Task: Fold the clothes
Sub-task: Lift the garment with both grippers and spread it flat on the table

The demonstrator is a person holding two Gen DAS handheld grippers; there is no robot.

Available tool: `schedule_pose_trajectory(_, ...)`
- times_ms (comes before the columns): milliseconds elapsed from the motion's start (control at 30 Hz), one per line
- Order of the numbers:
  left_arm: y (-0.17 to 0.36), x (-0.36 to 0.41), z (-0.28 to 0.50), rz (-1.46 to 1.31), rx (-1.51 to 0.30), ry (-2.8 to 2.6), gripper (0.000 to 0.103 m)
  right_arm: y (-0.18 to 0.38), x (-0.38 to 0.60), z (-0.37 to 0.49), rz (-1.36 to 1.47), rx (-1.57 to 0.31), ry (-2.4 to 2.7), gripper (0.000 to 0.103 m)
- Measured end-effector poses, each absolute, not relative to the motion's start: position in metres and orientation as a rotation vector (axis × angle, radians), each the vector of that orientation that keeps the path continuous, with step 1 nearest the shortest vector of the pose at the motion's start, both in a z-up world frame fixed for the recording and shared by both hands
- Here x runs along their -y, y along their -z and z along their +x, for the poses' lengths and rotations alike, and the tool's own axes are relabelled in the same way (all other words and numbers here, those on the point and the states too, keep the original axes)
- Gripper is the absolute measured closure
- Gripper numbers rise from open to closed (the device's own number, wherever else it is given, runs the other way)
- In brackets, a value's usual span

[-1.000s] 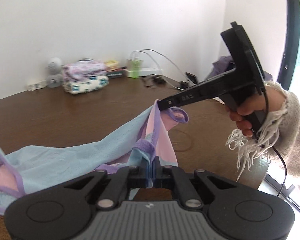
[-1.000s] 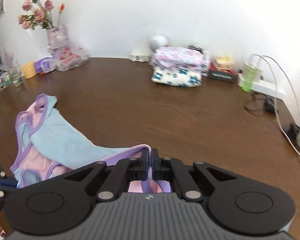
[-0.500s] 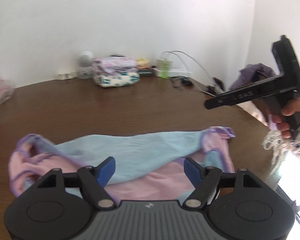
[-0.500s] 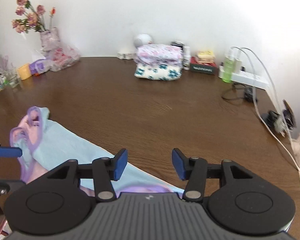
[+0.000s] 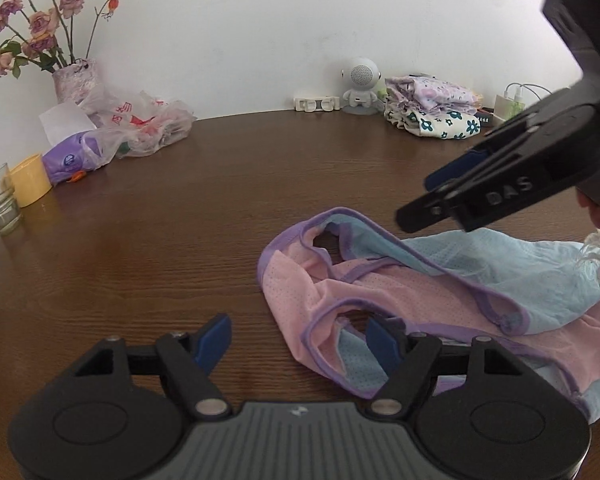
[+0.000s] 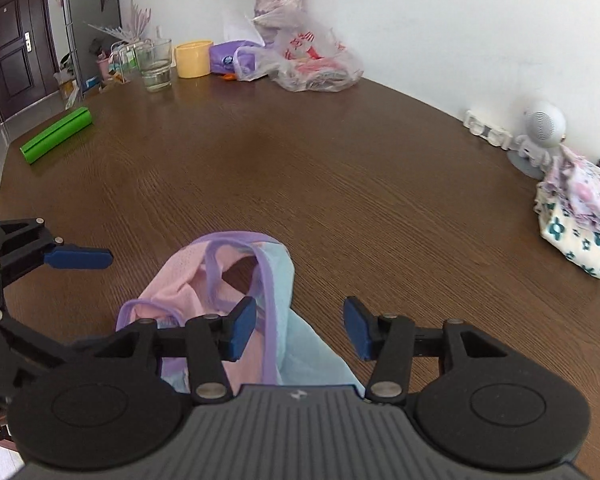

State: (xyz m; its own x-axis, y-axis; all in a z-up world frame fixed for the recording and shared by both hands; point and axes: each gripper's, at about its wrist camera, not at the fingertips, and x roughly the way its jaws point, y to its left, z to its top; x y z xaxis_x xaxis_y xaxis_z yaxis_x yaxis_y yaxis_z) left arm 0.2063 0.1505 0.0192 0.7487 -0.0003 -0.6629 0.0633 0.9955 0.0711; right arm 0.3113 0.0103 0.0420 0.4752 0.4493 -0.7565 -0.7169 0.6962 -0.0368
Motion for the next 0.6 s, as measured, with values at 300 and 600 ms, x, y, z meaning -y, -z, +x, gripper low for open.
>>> schedule_pose_trajectory(300,-0.028,-0.154,0.23,0.173,-0.698,0.108,0.101,-0.037,-0.057,0.346,-0.368,-0.782,-0.697,0.1)
schedule_pose_trajectory(600,-0.173,-0.135,0.2,0.322,-0.218,0.012,0.102,-0.197,0.041,0.335,-0.158,-0.398,-0.59,0.1)
